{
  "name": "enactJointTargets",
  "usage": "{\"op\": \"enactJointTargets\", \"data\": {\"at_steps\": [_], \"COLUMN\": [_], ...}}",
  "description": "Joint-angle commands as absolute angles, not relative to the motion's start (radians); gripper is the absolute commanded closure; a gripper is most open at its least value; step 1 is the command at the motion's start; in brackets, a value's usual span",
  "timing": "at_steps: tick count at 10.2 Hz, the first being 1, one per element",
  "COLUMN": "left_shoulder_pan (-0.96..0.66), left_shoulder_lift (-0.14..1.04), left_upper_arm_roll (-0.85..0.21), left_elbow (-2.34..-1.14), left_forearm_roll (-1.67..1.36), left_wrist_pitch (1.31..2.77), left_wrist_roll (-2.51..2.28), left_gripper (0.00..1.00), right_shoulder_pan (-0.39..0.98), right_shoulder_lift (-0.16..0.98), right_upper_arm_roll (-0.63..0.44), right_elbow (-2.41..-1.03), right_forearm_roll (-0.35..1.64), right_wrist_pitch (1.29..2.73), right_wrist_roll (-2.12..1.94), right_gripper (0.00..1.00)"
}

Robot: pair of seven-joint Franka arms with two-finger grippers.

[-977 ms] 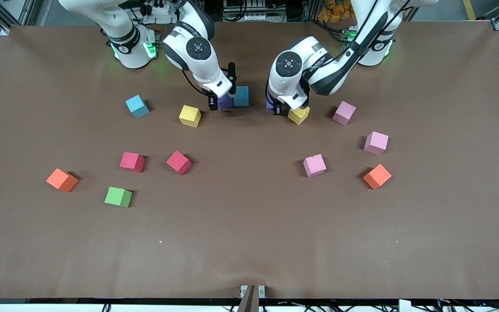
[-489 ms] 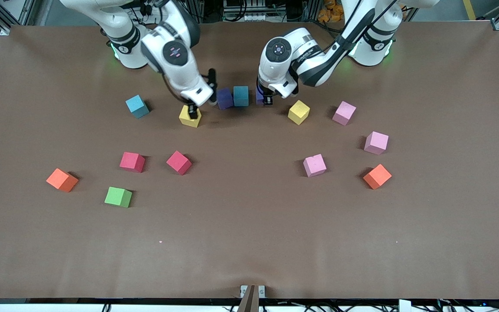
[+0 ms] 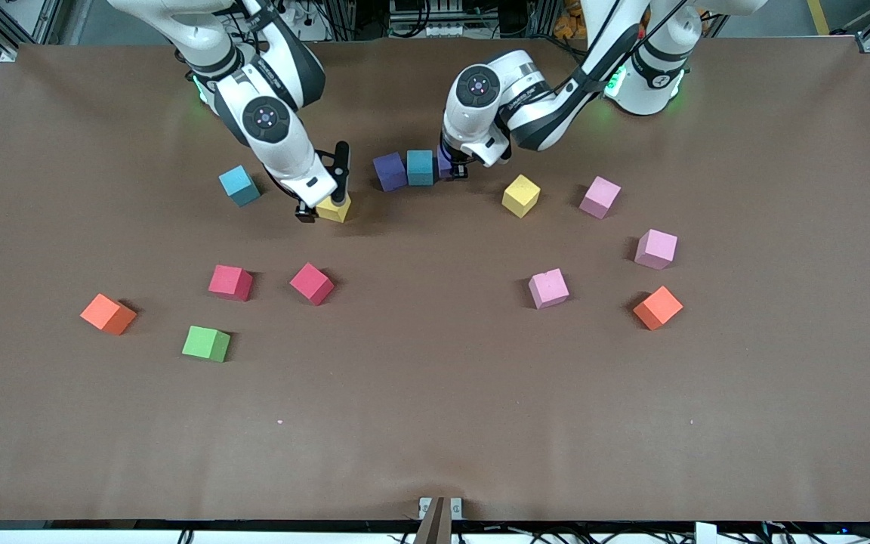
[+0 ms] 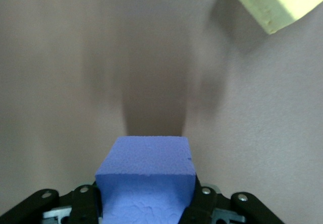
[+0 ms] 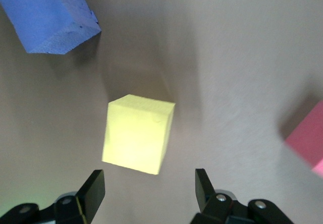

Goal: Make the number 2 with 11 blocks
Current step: 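Lower the right gripper onto the yellow cube and grasp it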

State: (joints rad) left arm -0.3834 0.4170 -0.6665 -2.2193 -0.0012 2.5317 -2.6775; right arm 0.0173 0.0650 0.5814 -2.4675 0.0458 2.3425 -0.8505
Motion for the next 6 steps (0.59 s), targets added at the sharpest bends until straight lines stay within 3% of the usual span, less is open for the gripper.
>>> {"op": "enactJointTargets", "data": {"at_steps": [1, 3, 6], "left_shoulder_pan": [-0.408, -0.41, -0.416], "left_shoulder_lift": [0.436, 0.457, 0.485], "left_upper_arm_roll": [-0.664, -0.663, -0.646], "left_elbow": [-2.223, -2.223, -2.217], "left_forearm_roll": [-0.009, 0.006, 0.035], "left_wrist_pitch": [2.572, 2.588, 2.603], "left_wrist_roll": [-2.706, -2.706, -2.707], "left_gripper": [1.0, 1.0, 1.0], "right_shoulder_pan": [0.0, 0.005, 0.017], "right_shoulder_lift": [-0.009, -0.038, -0.049], "right_upper_arm_roll": [0.601, 0.621, 0.659], "right_elbow": [-2.552, -2.595, -2.629], "right_forearm_roll": [0.158, 0.201, 0.221], "right_wrist_pitch": [2.367, 2.443, 2.588], "right_wrist_roll": [-0.819, -0.816, -0.775], "right_gripper": [0.13, 0.0, 0.0]}}
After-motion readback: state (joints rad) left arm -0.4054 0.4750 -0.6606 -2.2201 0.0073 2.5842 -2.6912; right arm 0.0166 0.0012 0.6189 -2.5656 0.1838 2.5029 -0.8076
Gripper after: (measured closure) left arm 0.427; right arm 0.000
